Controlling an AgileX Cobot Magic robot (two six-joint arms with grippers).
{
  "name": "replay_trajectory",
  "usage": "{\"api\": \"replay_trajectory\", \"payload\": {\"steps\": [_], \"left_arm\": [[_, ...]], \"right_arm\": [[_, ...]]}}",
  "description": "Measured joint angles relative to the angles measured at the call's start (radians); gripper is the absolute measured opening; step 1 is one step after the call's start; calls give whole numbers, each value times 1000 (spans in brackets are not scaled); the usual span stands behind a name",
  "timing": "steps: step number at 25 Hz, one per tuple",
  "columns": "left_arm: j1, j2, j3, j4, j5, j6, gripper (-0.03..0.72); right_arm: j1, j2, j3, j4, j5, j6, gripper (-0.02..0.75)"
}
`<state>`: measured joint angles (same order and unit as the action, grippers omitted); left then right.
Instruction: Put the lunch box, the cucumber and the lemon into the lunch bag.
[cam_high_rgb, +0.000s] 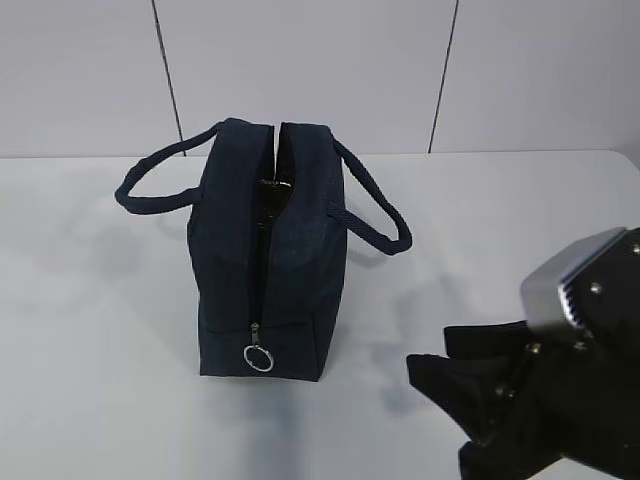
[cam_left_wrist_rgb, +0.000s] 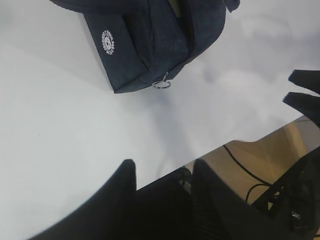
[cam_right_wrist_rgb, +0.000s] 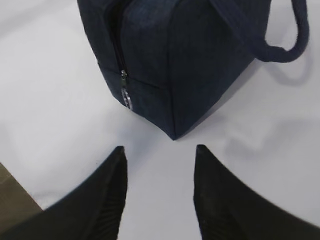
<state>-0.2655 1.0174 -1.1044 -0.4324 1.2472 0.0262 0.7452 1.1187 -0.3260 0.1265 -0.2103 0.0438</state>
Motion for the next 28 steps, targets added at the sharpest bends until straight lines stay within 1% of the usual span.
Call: {"api": "replay_trajectory", "payload": {"steps": [2,5,7,12,18,21,28], "left_arm": [[0,-5,0,0,2,-9,268],[0,-6,0,0,2,-26,266],[0,-6,0,0,2,-26,265],[0,-7,0,0,2,-36,265],[0,-7,0,2,4,-37,265],[0,-7,0,4,4,-37,265],[0,-7,0,4,4,-38,265]], "right_arm": [[13,69,0,-119,-90,100,319],[17,180,0,-351,-294,226,319],[19,262,0,-422,-404,261,319],[19,448,-2,-424,-545,289,319],[19,544,-79,-424,-578,314,319],[19,583,-126,-424,-561,315,319],[19,648,-236,-424,-421,329,319]]}}
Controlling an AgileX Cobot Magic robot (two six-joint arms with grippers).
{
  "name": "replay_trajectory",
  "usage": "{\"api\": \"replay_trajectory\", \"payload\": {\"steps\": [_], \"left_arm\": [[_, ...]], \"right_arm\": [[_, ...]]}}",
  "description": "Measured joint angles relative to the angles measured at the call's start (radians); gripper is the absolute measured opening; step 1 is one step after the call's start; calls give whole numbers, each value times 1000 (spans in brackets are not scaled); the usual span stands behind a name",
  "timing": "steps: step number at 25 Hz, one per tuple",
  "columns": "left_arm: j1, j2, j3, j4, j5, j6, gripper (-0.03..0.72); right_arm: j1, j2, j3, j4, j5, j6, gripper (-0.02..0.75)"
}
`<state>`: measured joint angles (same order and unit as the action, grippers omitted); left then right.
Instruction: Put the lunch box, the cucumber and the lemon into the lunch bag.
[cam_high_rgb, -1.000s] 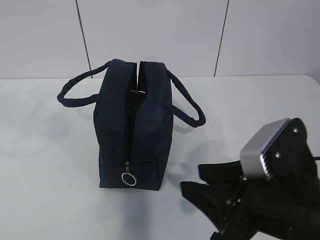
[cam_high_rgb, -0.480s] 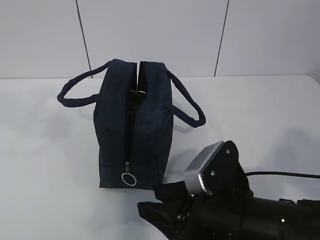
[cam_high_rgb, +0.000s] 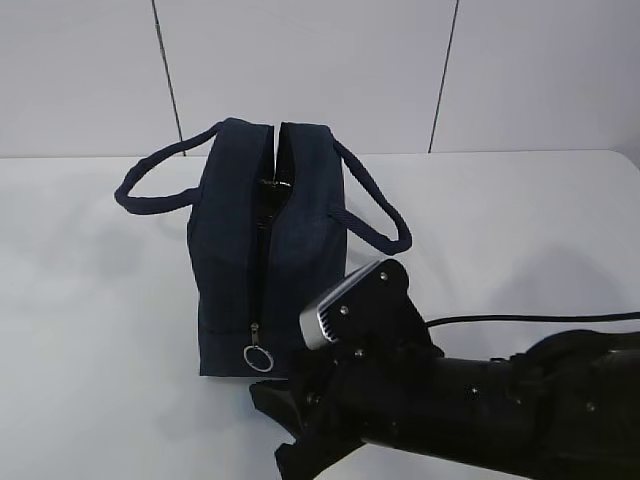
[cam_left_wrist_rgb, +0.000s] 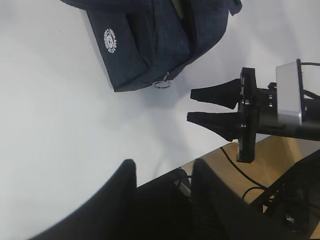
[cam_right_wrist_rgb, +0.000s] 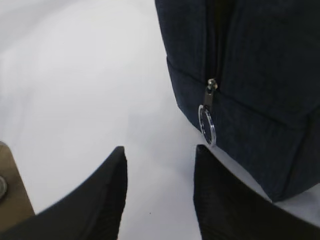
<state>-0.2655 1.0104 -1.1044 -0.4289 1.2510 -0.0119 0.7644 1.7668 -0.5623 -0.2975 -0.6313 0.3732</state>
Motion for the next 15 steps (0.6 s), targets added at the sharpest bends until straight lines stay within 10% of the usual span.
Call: {"api": "replay_trajectory", "payload": {"steps": [15], "left_arm": [[0,0,0,0,0,-2,265]], "right_arm": [[0,58,-96,2,117,6,319]]}}
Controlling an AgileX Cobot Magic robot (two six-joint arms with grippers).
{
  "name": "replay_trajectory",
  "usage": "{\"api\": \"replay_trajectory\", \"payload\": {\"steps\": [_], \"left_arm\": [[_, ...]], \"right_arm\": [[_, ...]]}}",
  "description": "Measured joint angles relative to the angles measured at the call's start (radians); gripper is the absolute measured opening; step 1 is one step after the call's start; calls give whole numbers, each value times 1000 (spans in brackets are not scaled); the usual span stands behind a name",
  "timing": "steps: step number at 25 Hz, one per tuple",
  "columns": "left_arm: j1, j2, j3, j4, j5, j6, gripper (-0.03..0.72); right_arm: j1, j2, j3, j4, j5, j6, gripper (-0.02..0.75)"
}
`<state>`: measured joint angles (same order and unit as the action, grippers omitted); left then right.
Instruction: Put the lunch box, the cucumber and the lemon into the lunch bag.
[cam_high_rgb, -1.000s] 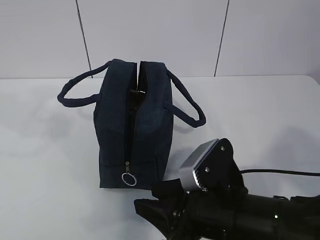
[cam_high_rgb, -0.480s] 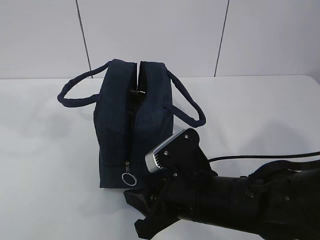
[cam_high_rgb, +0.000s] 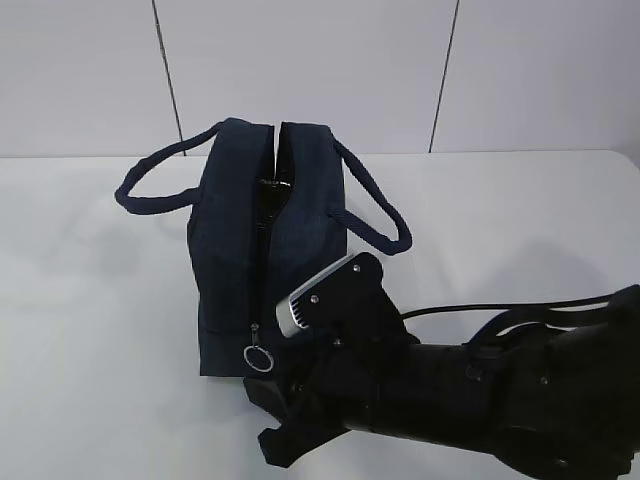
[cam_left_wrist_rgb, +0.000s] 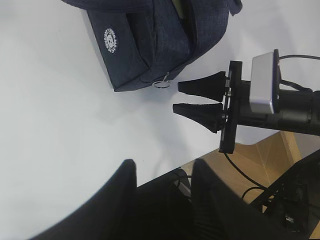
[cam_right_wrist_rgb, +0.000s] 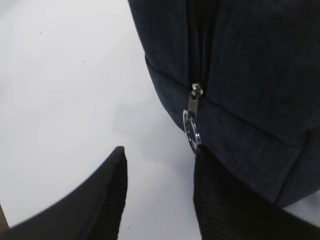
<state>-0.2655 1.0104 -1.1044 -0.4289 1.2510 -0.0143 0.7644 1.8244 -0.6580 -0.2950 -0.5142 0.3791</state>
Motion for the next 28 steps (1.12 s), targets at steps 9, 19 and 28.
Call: {"api": "replay_trajectory", "payload": {"steps": [9,19,28], "left_arm": [[0,0,0,0,0,0,264],[0,0,0,-2,0,0,264],[0,0,0,-2,0,0,264]], "right_arm": [[0,36,0,31,-12,0,319],[0,77,-64,33,-21,1,318],[0,92,-77,33,-3,2,318]]}}
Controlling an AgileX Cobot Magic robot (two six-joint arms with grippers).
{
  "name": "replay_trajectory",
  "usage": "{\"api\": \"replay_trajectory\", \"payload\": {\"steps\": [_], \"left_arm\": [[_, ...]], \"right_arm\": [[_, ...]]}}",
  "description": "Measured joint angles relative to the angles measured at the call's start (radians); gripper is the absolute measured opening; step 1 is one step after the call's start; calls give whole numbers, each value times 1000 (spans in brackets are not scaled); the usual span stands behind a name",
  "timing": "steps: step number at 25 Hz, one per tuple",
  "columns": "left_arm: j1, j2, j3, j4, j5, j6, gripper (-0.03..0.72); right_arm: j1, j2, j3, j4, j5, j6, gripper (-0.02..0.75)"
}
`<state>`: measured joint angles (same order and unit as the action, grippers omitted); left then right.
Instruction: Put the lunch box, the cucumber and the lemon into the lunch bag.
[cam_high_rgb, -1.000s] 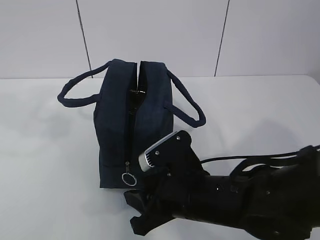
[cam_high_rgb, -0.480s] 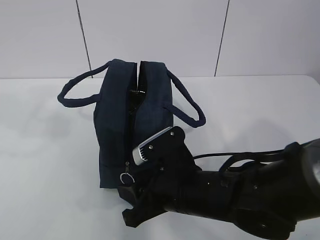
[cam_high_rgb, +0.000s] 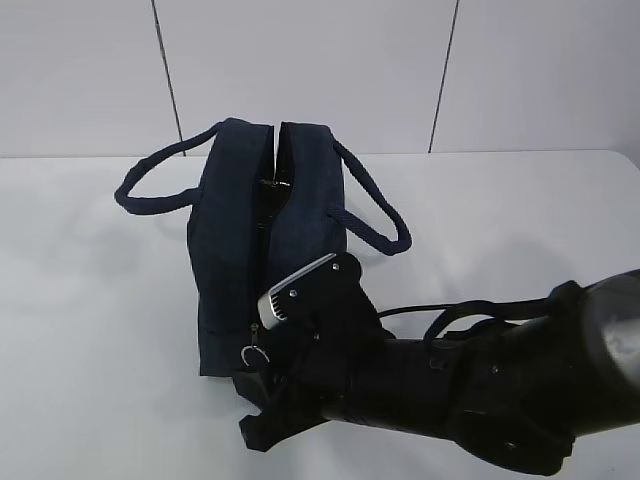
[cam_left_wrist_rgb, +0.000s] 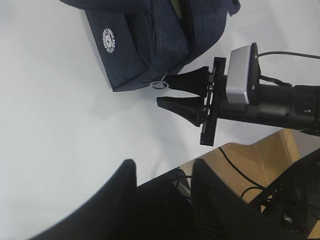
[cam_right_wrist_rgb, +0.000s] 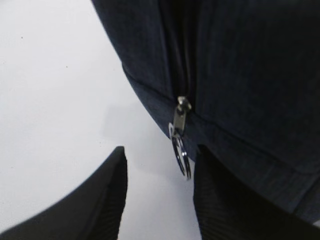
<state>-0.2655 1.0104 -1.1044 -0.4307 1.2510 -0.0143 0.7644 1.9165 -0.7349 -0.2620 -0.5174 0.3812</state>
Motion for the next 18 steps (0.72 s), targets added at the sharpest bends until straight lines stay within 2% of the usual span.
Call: {"api": "replay_trajectory", "payload": {"steps": [13,18], "left_arm": [[0,0,0,-12,0,0,264],[0,0,0,-16,0,0,264]], "right_arm": [[0,6,0,0,0,0,314],[0,6,0,0,0,0,247]]}}
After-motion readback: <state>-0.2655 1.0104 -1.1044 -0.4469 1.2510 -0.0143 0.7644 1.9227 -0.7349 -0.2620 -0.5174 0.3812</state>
